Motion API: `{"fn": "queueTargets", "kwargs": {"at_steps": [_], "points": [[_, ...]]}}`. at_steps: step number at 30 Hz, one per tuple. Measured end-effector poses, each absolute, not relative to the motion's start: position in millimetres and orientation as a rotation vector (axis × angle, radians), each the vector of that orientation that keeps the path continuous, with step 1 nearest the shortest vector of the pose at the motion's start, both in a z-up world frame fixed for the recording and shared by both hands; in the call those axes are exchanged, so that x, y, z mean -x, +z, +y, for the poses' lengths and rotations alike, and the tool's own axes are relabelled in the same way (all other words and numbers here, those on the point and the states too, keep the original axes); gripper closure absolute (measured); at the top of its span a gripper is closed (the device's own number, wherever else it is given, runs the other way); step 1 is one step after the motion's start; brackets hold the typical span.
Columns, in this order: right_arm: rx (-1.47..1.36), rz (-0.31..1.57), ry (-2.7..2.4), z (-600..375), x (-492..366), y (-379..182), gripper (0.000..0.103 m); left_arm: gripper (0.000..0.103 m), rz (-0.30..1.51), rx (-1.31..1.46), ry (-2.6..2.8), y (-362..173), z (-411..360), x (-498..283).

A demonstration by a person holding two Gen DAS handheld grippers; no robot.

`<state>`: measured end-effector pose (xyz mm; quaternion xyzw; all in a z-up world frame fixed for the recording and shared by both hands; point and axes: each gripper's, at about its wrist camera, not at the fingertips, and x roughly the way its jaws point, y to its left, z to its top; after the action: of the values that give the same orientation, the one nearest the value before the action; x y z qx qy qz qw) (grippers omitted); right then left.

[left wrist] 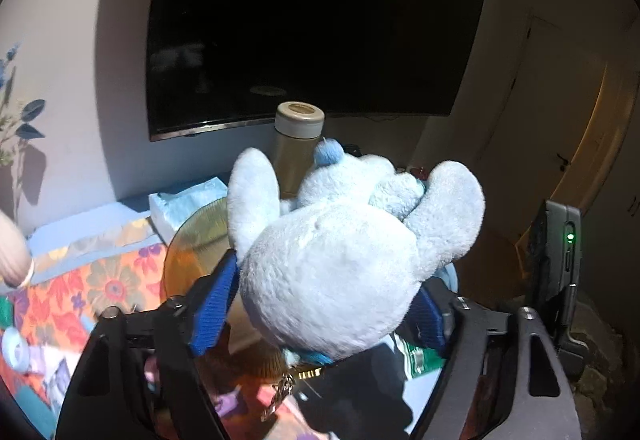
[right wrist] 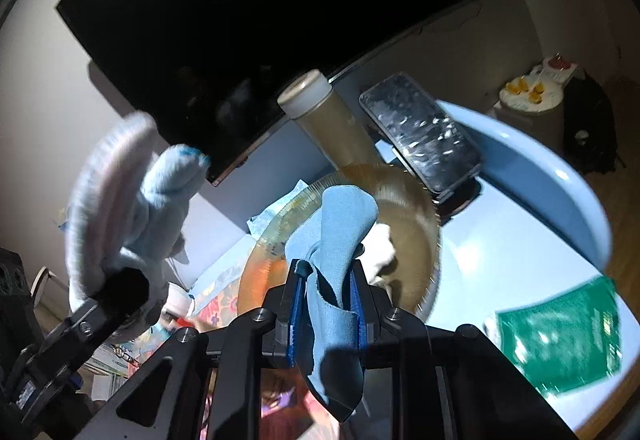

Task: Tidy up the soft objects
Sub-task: 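Open both tools to drop the bunny and cloth into the bowl, then move both open tools back over the floral tablecloth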

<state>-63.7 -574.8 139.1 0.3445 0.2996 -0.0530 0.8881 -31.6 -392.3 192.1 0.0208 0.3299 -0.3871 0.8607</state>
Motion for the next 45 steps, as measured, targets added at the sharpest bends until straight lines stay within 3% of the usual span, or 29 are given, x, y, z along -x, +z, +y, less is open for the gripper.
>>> {"fn": "queueTargets", "kwargs": {"at_steps": [1,2,3,5,16,20,24,28,37,45], "points": [[-0.716,0.639,-0.103,-577,54,135,0.078,0.024,0.704,-0.028,-0.797,190,-394,24],[-0.717,0.654,-0.102,-579,48,132,0.067,0.023,0.712,-0.016,-0.793,188,-398,17],[-0.719,0.675,-0.103,-581,43,128,0.048,0.022,0.725,-0.010,-0.794,186,-398,13],[-0.727,0.681,-0.106,-584,42,123,0.032,0.021,0.740,-0.016,-0.793,181,-397,9],[-0.696,0.651,-0.110,-555,95,131,0.031,0.021,0.682,-0.010,-0.814,193,-347,58],[-0.623,0.652,-0.080,-520,113,138,0.020,0.021,0.655,0.000,-0.757,198,-304,80],[-0.543,0.678,0.021,-471,124,139,0.019,0.021,0.657,0.044,-0.655,194,-239,92],[-0.474,0.728,0.111,-419,119,136,0.019,0.011,0.676,0.080,-0.502,184,-171,91],[-0.359,0.843,0.255,-314,97,116,0.019,0.011,0.750,0.112,-0.201,142,-28,77],[-0.256,0.932,0.290,-248,71,91,0.019,0.011,0.805,0.124,-0.160,111,16,55]]}}
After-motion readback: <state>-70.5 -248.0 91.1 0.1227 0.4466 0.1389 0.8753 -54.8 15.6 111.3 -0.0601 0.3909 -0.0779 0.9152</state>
